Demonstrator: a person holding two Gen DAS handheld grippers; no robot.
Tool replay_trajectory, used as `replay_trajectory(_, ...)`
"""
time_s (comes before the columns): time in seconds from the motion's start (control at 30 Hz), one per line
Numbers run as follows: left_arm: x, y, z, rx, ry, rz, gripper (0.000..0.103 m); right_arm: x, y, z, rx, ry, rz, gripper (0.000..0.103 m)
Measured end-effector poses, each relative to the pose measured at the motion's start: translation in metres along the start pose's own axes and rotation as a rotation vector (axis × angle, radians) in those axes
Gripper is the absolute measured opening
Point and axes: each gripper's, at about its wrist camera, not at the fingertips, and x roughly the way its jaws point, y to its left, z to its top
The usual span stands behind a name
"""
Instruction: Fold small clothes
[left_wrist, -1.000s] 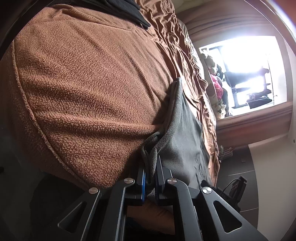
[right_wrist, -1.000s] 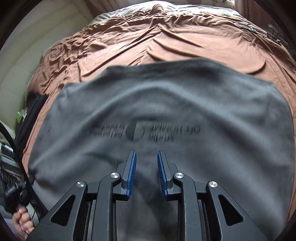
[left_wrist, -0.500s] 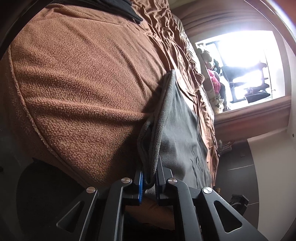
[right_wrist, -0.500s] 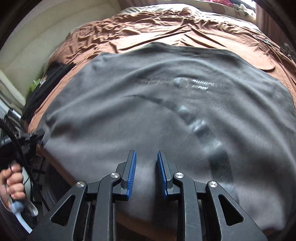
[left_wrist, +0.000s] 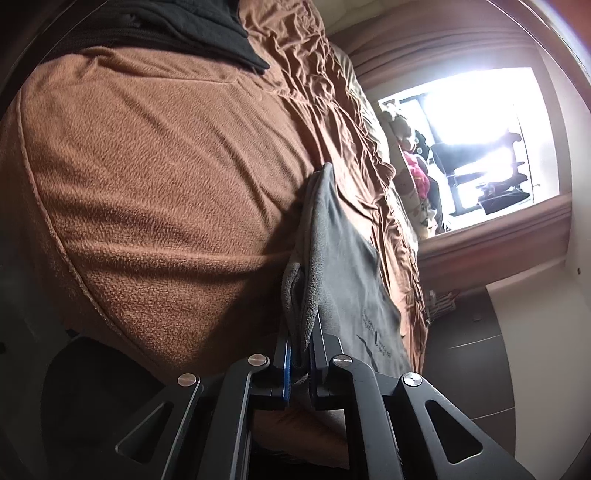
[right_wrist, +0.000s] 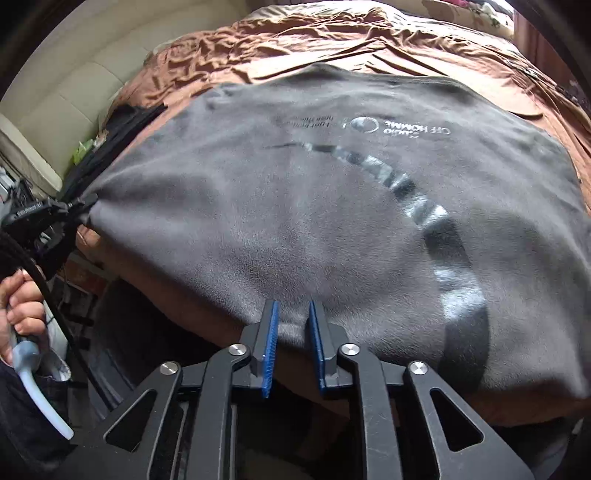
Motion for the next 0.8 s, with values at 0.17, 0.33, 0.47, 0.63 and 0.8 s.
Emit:
replay_trajectory(0.17, 0.004, -0.004, -0.002, 0.01, 0.019, -0.002, 0.007, -0.041, -0.047, -0.003, 0.089, -0.095, -0.075, 0.012)
replay_trajectory(0.33, 0.009, 0.003, -0.002, -0.013, 0.035, 0.004, 0.008, -0.072, -0.113, -0.019, 0.225, -0.144, -0.173, 0.012)
replay_trajectory(0.47, 0.011, 0.004, -0.006, -0.003, 0.044, 0.015, 0.019, -0.081, -0.147, -0.04, 0.315, -0.147, -0.234, 0.013)
replay_trajectory(0.63, 0.014, 0.009, -0.01, -0.011, 0.047, 0.038, 0.026, -0.078, -0.163, -0.061, 0.343, -0.113, -0.27, 0.011)
replay_trajectory(0.8, 0.013, 0.011, -0.01, -0.013, 0.042, 0.052, 0.026, -0.082, -0.16, -0.067, 0.344, -0.107, -0.307, 0.005)
